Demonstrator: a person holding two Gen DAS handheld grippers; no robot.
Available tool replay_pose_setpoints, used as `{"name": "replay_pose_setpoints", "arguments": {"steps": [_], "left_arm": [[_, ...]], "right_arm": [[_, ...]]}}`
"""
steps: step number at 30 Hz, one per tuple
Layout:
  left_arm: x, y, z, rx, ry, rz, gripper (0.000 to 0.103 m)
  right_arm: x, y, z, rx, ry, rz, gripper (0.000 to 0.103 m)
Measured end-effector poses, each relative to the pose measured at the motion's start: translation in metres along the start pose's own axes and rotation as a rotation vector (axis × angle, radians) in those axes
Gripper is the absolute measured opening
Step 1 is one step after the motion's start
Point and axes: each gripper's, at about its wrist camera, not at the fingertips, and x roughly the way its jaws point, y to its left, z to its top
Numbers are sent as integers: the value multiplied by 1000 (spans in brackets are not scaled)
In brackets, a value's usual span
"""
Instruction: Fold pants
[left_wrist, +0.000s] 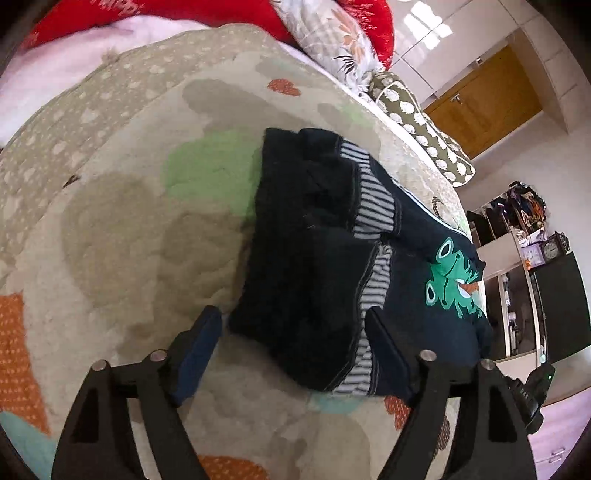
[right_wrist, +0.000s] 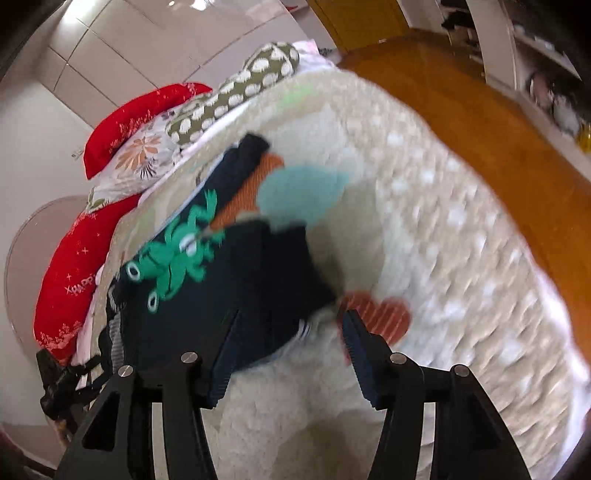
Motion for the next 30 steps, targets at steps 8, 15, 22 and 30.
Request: {"name": "replay_pose_setpoints", "arguments": {"steps": [8,15,22,30], "left_arm": [[26,-25,3,30,50,65,28],[-5,-26,-6,28,40,65,28],[-47,-16,-32,-20,47,12,28],[-81,-2,-73,-23,11,14,28]], "right_arm": [[23,19,2,-30,-39,-54,30],[6,18,-4,16,-29,10,8],[-33,6,-34,59,6,91,8],[-56,-14,-84,99,84,134,8]]}}
